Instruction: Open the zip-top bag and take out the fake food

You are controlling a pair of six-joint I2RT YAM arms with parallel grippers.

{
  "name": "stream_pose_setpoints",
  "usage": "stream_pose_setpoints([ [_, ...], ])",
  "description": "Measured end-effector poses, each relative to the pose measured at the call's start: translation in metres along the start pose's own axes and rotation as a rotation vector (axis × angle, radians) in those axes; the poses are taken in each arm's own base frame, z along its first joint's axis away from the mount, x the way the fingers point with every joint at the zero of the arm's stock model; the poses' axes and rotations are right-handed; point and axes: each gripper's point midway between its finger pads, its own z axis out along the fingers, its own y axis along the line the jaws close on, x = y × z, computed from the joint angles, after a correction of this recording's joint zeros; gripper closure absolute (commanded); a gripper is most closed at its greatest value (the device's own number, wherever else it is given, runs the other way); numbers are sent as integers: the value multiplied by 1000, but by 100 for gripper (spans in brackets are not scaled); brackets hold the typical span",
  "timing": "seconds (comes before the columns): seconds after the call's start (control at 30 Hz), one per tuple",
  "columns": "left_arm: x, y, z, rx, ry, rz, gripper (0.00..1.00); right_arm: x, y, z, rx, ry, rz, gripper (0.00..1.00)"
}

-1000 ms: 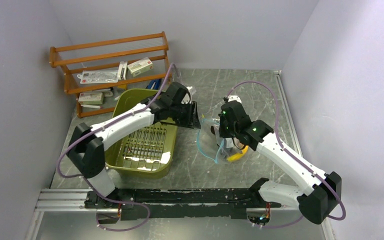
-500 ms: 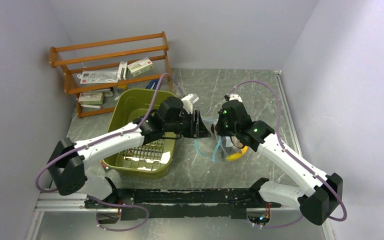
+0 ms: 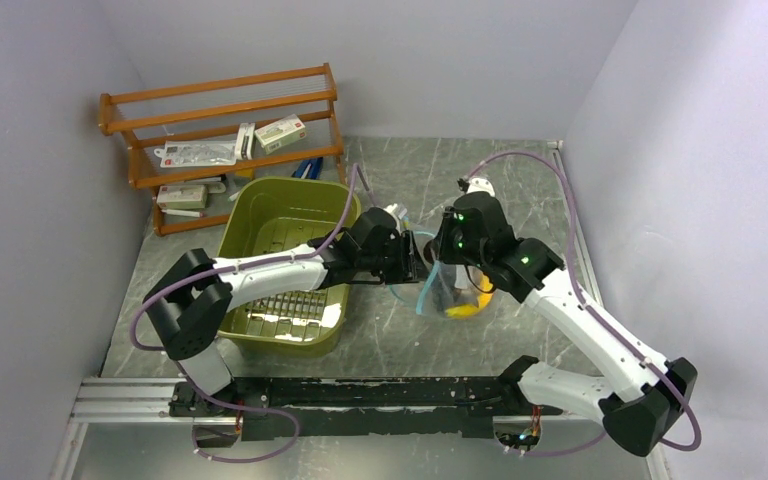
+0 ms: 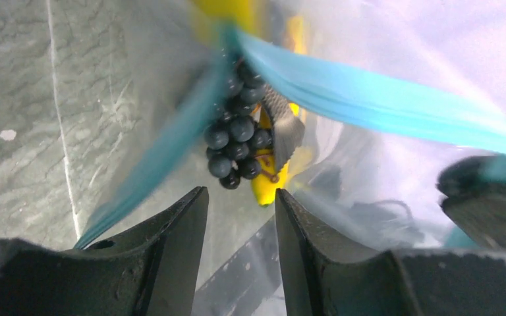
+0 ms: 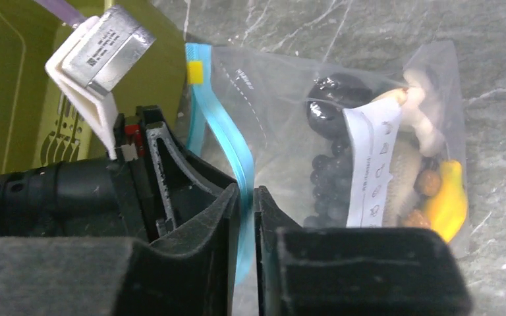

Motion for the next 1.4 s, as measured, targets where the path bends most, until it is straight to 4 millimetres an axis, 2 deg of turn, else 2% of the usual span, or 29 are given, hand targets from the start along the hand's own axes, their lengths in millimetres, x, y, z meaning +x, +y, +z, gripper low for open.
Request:
stream_pose_setpoints([
  [0.17,-8,-8,6,40,-40,-4,47,-10,-2,-14,-11,-66,15,68],
  [0.2,-10,-10,6,48,-46,-2,47,-12,-3,-17,-10,-82,21,61],
  [0.23,-11,-11,6,53,-49,-1,47,-15,-5,-21,-10,-103,29,38],
  [0.27,-12,-12,7,59,-53,0,47,-19,-5,-25,-14,-124,41,6],
  [0.3,-12,-12,7,61,-54,1,47,-22,-5,-29,-21,-143,60,1],
  [0.37,-12,-13,8,65,-56,2,47,-28,-6,-38,-28,-186,98,0],
  [0.4,-13,-13,9,67,-57,3,48,-30,-7,-42,-32,-206,118,0],
  [0.43,-13,-13,9,67,-57,3,48,-29,-9,-44,-34,-217,132,7],
  [0.5,-13,-14,9,69,-59,3,49,-25,-11,-45,-33,-216,144,31],
  [0.53,-13,-13,9,70,-59,3,49,-24,-11,-44,-34,-209,144,37],
  [0.67,-6,-4,8,59,-53,-2,51,-13,-4,-31,-47,-140,125,49],
  [0.83,5,11,6,34,-35,-14,51,20,11,0,-79,41,72,57],
  [0.97,5,10,6,39,-38,-15,52,36,15,12,-88,119,49,60],
  [1.07,3,8,5,47,-44,-13,52,39,17,12,-92,142,41,62],
  [1.17,3,7,5,53,-47,-12,52,39,21,14,-95,153,35,70],
  [1.33,2,6,5,54,-48,-11,52,41,18,17,-48,171,16,74],
  [1.4,2,6,5,54,-48,-12,52,42,17,17,-28,179,6,81],
])
